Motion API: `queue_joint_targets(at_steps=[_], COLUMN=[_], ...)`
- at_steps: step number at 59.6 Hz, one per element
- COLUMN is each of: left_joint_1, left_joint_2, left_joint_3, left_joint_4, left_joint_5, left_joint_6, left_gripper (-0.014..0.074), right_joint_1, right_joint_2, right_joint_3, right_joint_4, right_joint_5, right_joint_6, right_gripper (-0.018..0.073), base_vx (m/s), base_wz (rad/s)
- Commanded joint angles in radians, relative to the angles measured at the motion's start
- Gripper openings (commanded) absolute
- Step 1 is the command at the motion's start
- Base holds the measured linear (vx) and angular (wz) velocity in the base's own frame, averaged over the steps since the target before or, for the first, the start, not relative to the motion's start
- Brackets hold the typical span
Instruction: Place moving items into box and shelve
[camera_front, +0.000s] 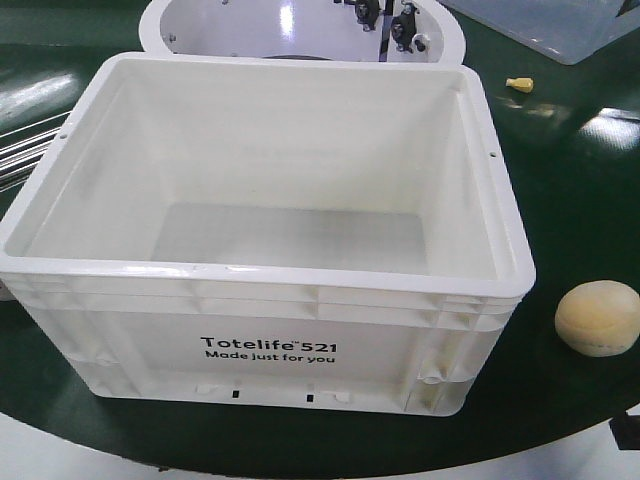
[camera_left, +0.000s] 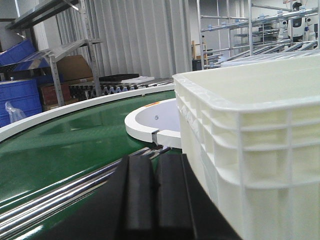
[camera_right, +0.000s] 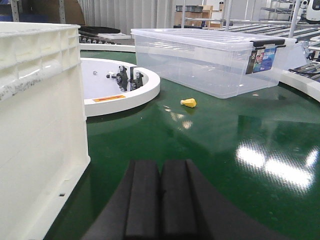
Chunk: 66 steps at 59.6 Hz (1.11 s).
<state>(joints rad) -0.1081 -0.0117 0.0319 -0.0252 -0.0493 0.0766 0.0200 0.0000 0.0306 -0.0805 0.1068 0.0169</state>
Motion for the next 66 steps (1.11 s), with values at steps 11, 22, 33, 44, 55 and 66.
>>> queue_joint_targets(at_steps=[11,22,33,44,55,66], left_joint_1=[0.000,0.000,0.000,0.000,0.000,0.000], left_joint_2=[-0.007,-0.007,-0.007,-0.007,-0.007,-0.007], left_joint_3=[0.008,0.008,0.008,0.008,0.008,-0.005], left_joint_4=[-0.002,-0.002,-0.002,-0.002,-0.002,-0.010], left_joint_5=[-0.084,-0.084,-0.084,-0.095,-0.124,-0.214], left_joint_6=[-0.004,-0.004,-0.004,-0.004,-0.007,-0.036], left_gripper=[-0.0006,-0.0006,-0.0006,-0.0006,-0.0006,-0.0006], right_joint_1=[0.000,0.000,0.000,0.000,0.000,0.000], right_joint_2=[0.017,0.017,0.017,0.017,0.017,0.017], right_joint_3=[0.004,0.004,0.004,0.004,0.004,-0.016], right_joint_4=[-0.001,-0.001,-0.001,-0.001,-0.002,0.007], right_joint_5=[-0.079,-0.079,-0.079,-0.084,-0.124,-0.228], right_joint_6=[-0.003,-0.003,-0.003,-0.003,-0.003,0.044], right_gripper=[-0.0009,-0.0009,-0.0009,-0.0009,-0.0009,-0.0008], base_vx=[0.00,0.00,0.00,0.00,0.00,0.00], base_wz=[0.00,0.00,0.00,0.00,0.00,0.00])
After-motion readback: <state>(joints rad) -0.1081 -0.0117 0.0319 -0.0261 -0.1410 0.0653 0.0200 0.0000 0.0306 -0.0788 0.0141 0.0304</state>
